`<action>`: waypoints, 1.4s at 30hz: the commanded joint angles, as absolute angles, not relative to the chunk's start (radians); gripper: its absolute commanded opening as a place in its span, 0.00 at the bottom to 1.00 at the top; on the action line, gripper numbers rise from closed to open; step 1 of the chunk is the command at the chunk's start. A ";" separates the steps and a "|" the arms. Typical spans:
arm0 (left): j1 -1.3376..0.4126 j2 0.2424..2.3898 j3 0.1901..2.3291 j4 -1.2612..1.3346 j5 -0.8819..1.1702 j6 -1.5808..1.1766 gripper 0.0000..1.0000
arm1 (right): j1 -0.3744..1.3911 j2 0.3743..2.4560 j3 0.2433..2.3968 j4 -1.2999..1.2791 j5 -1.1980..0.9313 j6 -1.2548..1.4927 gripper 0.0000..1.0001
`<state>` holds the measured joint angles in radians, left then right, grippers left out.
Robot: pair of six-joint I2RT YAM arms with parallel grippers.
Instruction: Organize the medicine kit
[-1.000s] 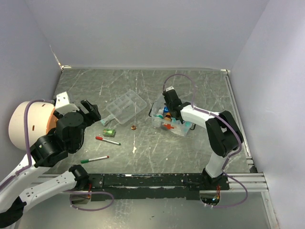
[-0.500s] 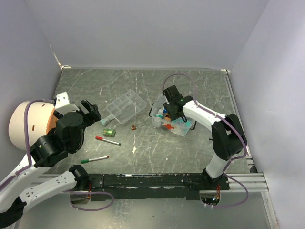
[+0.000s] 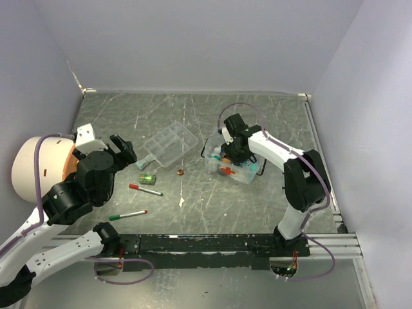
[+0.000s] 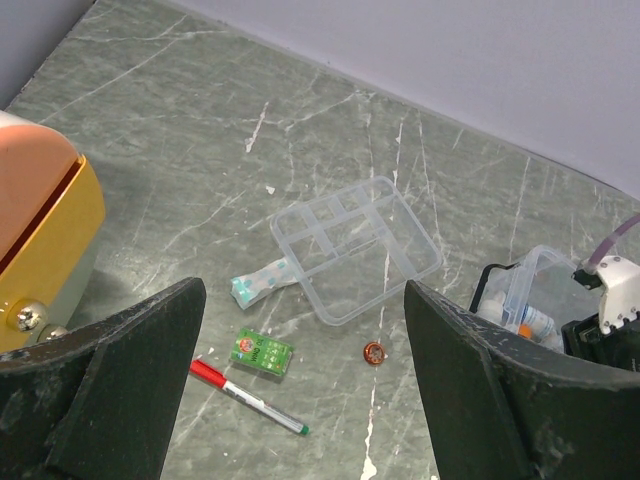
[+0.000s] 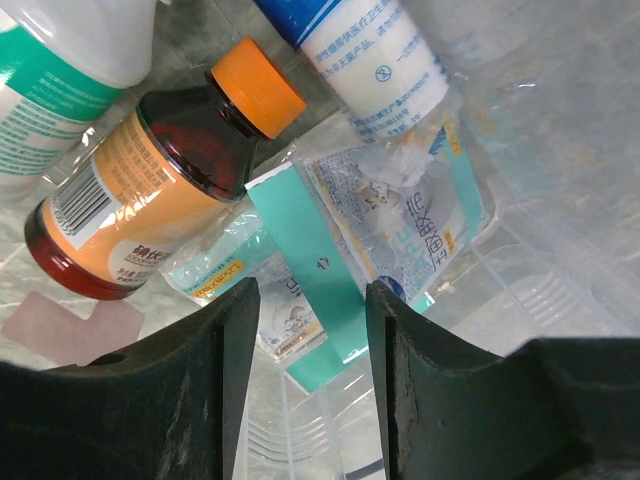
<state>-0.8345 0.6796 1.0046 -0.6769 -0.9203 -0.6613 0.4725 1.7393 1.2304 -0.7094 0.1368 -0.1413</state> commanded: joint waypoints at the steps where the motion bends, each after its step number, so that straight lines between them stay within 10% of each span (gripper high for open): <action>1: -0.831 0.697 1.004 -0.659 -0.923 -0.648 0.91 | 0.469 1.770 1.249 -0.740 0.134 -0.180 0.47; 27: -0.814 0.693 1.000 -0.654 -0.908 -0.650 0.91 | 0.472 1.788 1.281 -0.649 0.401 -0.129 0.00; 42: -0.806 0.694 0.997 -0.647 -0.892 -0.648 0.91 | 0.519 1.622 1.332 -0.793 0.303 -0.052 0.00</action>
